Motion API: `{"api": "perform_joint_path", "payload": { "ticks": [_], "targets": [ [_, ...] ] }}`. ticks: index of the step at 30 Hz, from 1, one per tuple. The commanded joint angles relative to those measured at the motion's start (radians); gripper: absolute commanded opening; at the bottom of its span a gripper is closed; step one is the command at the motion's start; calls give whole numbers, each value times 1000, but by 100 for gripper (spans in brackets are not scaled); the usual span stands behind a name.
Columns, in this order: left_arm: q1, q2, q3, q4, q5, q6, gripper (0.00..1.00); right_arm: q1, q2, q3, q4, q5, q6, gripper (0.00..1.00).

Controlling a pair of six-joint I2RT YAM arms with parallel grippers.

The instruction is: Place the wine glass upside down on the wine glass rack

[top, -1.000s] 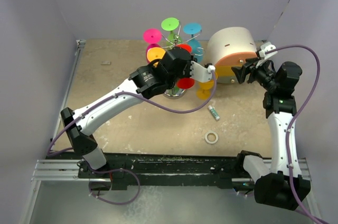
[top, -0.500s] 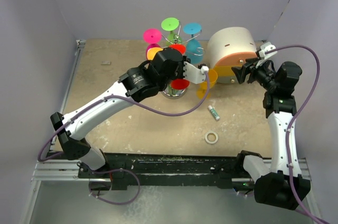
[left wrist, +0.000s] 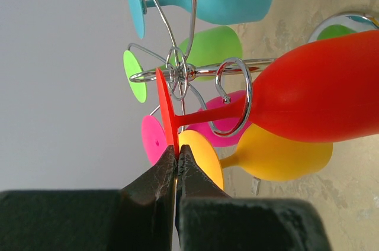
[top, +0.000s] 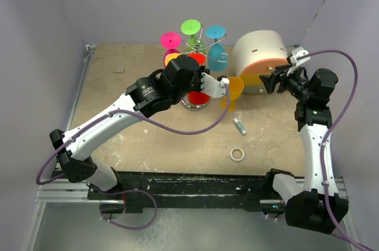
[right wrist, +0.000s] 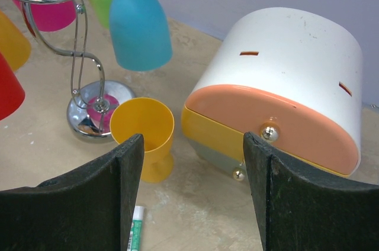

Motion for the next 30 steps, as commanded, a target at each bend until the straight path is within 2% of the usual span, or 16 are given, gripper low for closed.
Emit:
{"api": "perform_joint_path", "payload": {
  "ticks": [1,14,30],
  "targets": [
    [4,-49,-7,16,29,11,0,-6,0,-4,31,-14,-13,71],
    [-7,-37,15,2,106,-4,0,-6,11,-4,29,-25,-14,71],
    [-27,-10,67,-38,106,23,0,-6,16,0,23,-28,-17,71]
  ]
}}
